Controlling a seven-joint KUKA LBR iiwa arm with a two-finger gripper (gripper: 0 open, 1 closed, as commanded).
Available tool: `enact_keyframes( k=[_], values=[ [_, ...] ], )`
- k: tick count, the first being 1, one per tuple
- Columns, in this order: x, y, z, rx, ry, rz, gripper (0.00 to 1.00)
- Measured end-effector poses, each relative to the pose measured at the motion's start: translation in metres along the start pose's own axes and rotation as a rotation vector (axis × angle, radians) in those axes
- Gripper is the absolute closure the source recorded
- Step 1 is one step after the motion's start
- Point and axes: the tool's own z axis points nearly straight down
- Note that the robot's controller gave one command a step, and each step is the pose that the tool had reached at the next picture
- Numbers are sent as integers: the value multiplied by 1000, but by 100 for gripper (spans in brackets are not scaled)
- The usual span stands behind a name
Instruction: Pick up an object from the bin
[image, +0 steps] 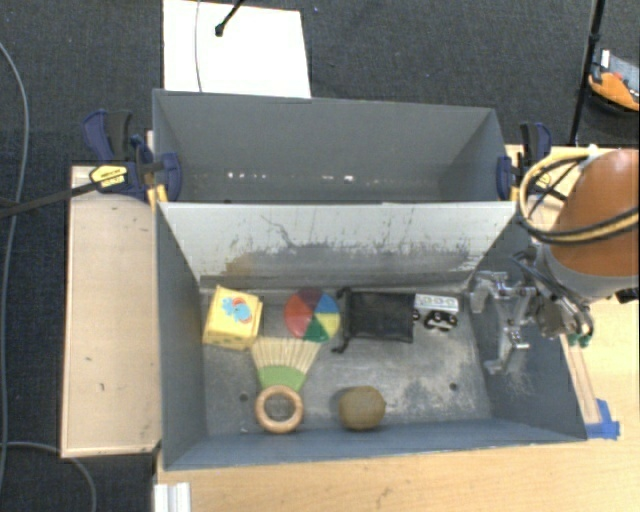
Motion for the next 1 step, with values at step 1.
enact_keyframes(
  k=[1],
  values=[
    [-14,19,62,-1,1,-40,0]
  ],
)
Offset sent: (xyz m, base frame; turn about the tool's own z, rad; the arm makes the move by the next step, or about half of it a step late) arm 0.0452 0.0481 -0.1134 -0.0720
